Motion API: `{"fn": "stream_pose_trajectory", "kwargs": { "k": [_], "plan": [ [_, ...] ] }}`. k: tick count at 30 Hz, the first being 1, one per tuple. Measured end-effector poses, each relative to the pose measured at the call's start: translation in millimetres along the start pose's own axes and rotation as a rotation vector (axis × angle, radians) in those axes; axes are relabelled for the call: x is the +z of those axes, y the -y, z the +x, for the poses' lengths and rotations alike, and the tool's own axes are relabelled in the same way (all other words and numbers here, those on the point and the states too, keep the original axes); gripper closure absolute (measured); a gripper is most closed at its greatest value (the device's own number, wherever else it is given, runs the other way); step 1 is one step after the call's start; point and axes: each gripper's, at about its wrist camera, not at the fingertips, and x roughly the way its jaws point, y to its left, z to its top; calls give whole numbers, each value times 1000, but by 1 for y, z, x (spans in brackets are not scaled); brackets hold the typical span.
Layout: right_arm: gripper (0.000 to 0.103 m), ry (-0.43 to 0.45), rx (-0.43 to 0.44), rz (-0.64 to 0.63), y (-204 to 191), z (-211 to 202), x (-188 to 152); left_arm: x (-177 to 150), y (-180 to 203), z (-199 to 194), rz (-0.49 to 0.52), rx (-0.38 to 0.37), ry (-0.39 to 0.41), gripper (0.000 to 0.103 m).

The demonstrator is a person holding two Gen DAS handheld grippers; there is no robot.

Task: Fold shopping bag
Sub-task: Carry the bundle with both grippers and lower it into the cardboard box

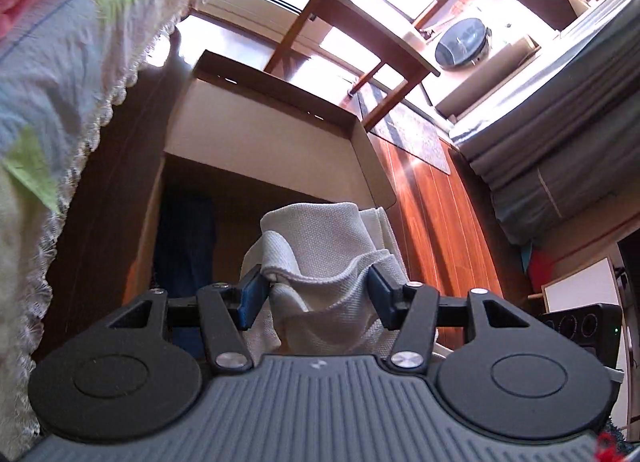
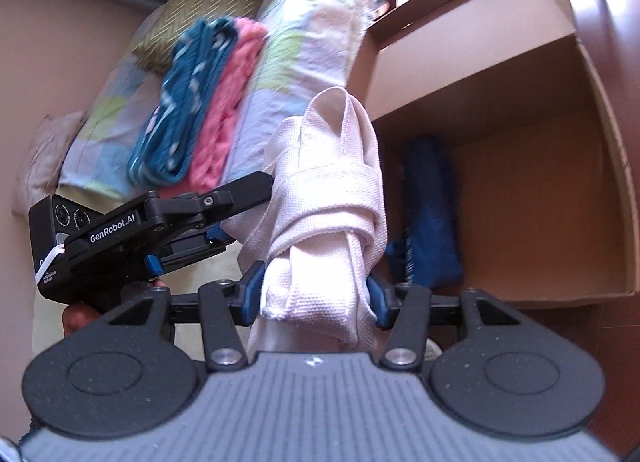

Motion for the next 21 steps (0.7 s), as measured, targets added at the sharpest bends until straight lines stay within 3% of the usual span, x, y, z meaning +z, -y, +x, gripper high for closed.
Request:
{"fn": "stream_pose_trajectory", "kwargs": {
  "k": [4, 9, 13, 21],
  "plan": [
    [55, 28, -52, 103, 35, 27, 17, 28, -14, 61, 27, 9, -93, 46],
    [55, 54, -111, 199, 65, 64, 23, 31, -40, 109, 17, 17, -152, 46],
    [55, 51, -127, 268, 84, 86, 20, 36, -55, 134, 32, 39, -187, 46],
    [55, 13, -176, 276, 98, 114, 23, 32, -80, 159, 20, 49, -211, 46]
  ]
}}
